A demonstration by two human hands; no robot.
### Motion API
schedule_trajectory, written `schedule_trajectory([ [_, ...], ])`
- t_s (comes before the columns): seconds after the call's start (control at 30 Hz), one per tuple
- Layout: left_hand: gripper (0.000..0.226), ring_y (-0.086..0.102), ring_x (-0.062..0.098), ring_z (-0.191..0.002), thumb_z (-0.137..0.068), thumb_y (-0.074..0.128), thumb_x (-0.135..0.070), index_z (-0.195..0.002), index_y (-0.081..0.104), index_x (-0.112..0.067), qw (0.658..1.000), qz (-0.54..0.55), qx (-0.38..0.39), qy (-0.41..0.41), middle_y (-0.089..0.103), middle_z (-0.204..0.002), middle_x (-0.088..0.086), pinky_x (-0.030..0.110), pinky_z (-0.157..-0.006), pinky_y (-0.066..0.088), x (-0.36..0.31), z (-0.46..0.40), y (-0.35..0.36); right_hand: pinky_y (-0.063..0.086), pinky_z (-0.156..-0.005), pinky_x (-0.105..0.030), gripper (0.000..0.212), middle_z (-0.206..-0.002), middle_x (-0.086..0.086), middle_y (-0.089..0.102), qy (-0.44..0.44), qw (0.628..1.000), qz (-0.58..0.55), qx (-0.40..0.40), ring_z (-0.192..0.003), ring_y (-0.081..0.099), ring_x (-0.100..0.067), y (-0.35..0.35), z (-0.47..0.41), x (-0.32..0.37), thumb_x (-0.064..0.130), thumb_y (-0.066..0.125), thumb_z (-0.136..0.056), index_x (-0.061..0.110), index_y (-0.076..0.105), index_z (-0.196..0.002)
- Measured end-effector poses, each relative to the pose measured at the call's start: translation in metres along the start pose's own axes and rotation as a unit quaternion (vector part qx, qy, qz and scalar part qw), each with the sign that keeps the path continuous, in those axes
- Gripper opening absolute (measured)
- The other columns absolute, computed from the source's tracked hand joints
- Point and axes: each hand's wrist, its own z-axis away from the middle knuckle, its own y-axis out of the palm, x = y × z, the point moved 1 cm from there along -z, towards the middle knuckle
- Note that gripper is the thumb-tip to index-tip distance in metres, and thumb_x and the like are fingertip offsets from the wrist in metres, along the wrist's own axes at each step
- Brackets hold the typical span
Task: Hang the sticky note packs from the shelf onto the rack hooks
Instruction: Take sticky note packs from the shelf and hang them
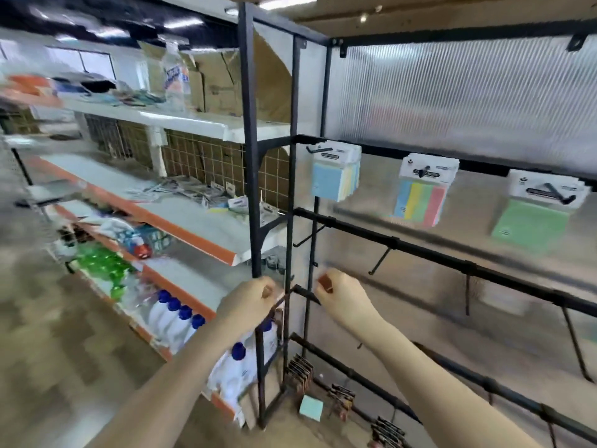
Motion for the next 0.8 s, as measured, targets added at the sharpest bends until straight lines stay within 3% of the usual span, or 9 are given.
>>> schedule_trajectory([
  [0.23,0.014,0.063,0.020,-0.088,-0.095,0.048,-0.020,-0.088,0.058,-0.027,0.997,0.025,-0.033,-0.063,0.066,-0.092,-0.002,0.039,-0.080,0.052,0.079,-0.013,-0.029,0.041,-0.064,-0.029,0.015,-0.092,-0.011,0.065,-0.055,0.997,0.013,0.059,-0.083,0.061,-0.029,0.069,-0.049,0.060,0.021,0.049,-0.093,0.008,0.056,-0.093],
  [0.4,0.018,0.065,0.018,-0.081,-0.094,0.045,-0.017,-0.095,0.062,-0.023,0.992,0.011,-0.060,-0.113,0.067,-0.091,-0.005,0.032,-0.071,0.052,0.136,-0.038,-0.046,0.052,-0.073,-0.038,0.021,-0.093,-0.012,0.064,-0.094,0.992,0.014,0.083,-0.084,0.062,-0.030,0.125,-0.097,0.097,0.023,0.046,-0.094,0.005,0.057,-0.095],
  [0.5,0.019,0.064,0.016,-0.084,-0.095,0.045,-0.017,-0.101,0.062,-0.022,0.989,0.006,-0.065,-0.136,0.068,-0.095,-0.003,0.033,-0.075,0.052,0.170,-0.066,-0.058,0.051,-0.073,-0.037,0.024,-0.092,-0.010,0.064,-0.116,0.989,0.012,0.092,-0.084,0.061,-0.027,0.159,-0.133,0.113,0.025,0.047,-0.094,0.004,0.058,-0.092],
  [0.8,0.024,0.066,0.021,-0.089,-0.097,0.040,-0.018,-0.110,0.060,-0.020,0.982,-0.044,-0.041,-0.178,0.069,-0.101,0.005,0.039,-0.080,0.055,0.247,-0.169,-0.091,0.034,-0.068,-0.027,0.018,-0.093,-0.006,0.056,-0.136,0.985,-0.008,0.105,-0.089,0.057,-0.024,0.245,-0.247,0.148,0.029,0.046,-0.096,0.012,0.052,-0.094],
])
